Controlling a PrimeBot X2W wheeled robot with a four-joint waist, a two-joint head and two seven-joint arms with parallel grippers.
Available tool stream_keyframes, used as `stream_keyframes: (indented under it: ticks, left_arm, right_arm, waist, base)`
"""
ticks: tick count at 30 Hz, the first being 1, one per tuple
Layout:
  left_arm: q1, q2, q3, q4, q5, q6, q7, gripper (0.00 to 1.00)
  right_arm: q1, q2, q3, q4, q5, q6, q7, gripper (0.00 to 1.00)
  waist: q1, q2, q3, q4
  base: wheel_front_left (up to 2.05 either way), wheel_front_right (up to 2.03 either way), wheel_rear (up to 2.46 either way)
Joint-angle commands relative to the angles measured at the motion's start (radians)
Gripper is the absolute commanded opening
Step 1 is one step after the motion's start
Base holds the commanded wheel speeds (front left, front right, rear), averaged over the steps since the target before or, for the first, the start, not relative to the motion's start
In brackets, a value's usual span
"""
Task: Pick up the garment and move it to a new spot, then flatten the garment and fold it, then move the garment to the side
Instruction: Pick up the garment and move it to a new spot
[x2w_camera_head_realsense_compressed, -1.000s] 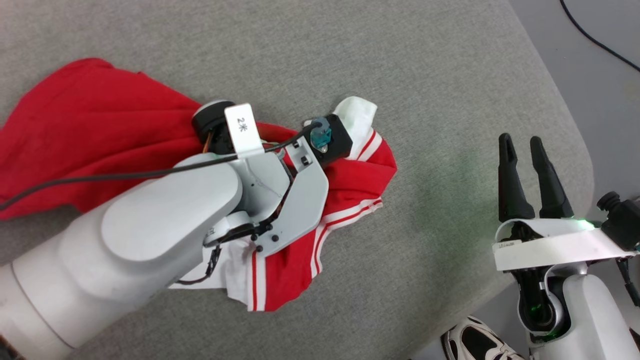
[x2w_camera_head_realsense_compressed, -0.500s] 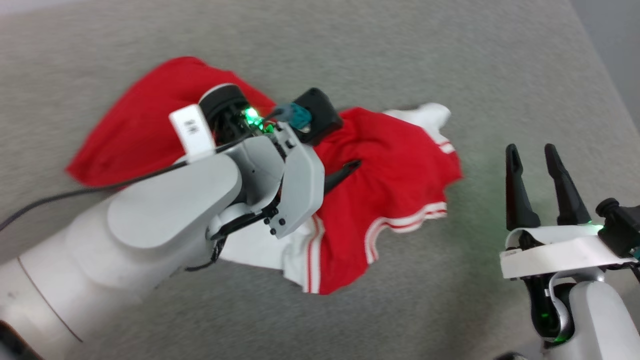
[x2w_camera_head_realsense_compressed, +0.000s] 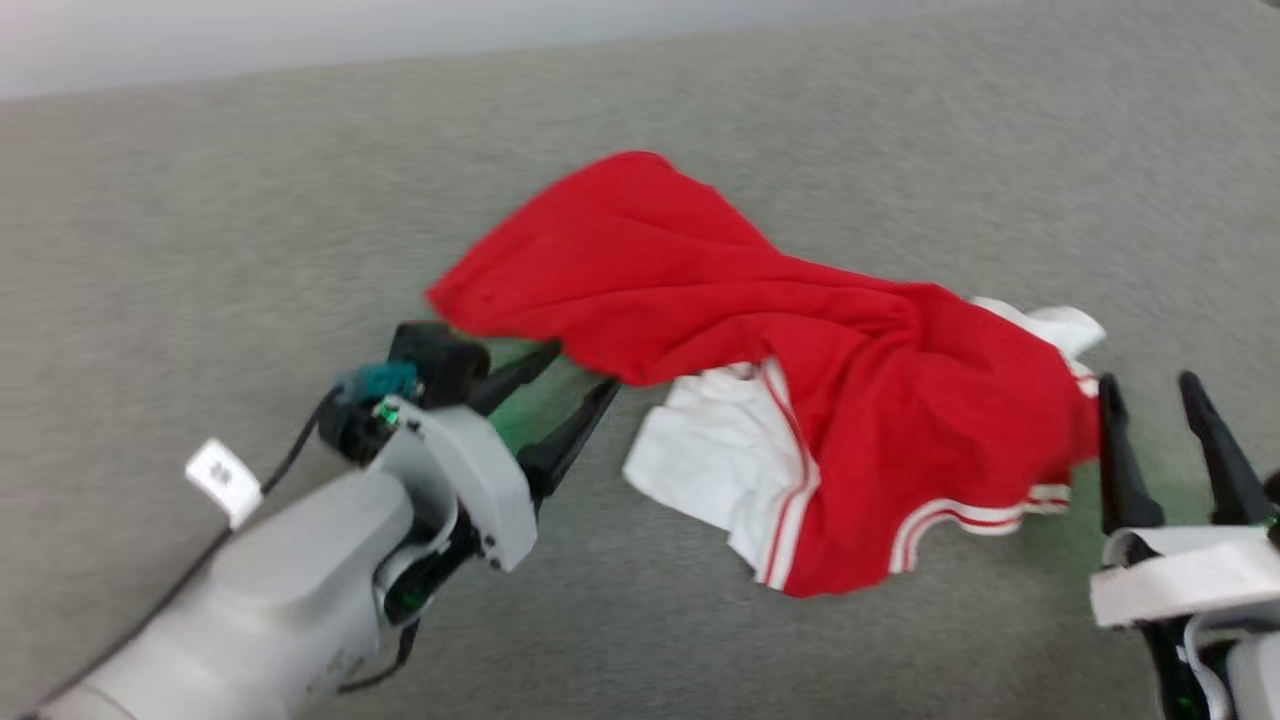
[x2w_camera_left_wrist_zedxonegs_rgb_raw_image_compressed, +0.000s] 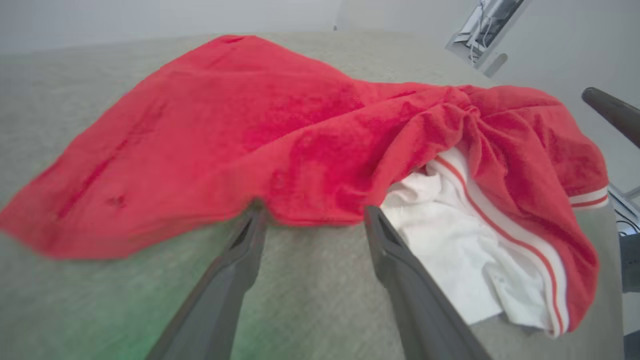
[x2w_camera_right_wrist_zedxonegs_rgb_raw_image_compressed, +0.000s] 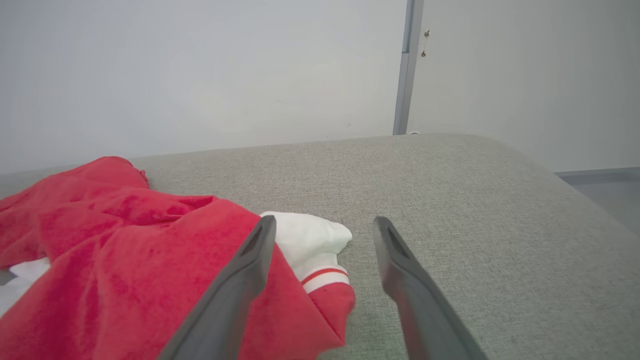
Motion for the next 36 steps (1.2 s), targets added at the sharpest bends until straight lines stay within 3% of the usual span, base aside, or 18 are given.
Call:
stream_keyframes:
  ticks: [1,8,12,17,27,36]
  left_arm:
    - [0.054,-0.016,0.034,0.031,-0.003,0.003,-0.013,1.00]
    - [0.264,-0.069,0.387,0.037,0.147,0.006,-0.015,1.00]
    - [0.413,-0.095,0.597,-0.008,0.268,0.004,-0.015,1.00]
    - [0.565,-0.124,0.787,-0.083,0.419,0.003,-0.015,1.00]
    - [0.780,-0.229,1.097,-0.300,0.690,0.010,-0.015,1.00]
    - [0.868,-0.305,1.203,-0.400,0.810,0.003,-0.015,1.00]
  right_arm:
    - [0.032,-0.021,-0.022,0.003,-0.001,-0.001,0.000,1.00]
    - [0.104,-0.061,-0.083,-0.008,-0.002,-0.001,-0.001,1.00]
    - [0.138,-0.070,-0.107,-0.011,0.001,-0.001,0.000,1.00]
    - [0.167,-0.069,-0.122,-0.009,0.004,-0.001,0.000,1.00]
    - [0.150,-0.055,-0.137,-0.036,0.030,-0.001,0.000,1.00]
    - [0.153,-0.044,-0.143,-0.080,0.068,-0.001,0.000,1.00]
  waist:
    - [0.0000,-0.0001,-0.086,0.138]
    - [0.0000,-0.0001,-0.109,0.230]
    - [0.0000,-0.0001,-0.128,0.255]
    - [0.0000,-0.0001,-0.160,0.260]
    - [0.0000,-0.0001,-0.196,0.218]
    - [0.0000,-0.0001,-0.214,0.190]
  base:
    - [0.00,0.00,0.00]
    - [0.00,0.00,0.00]
    - [0.00,0.00,0.00]
    - [0.00,0.00,0.00]
    - [0.00,0.00,0.00]
    - [0.00,0.00,0.00]
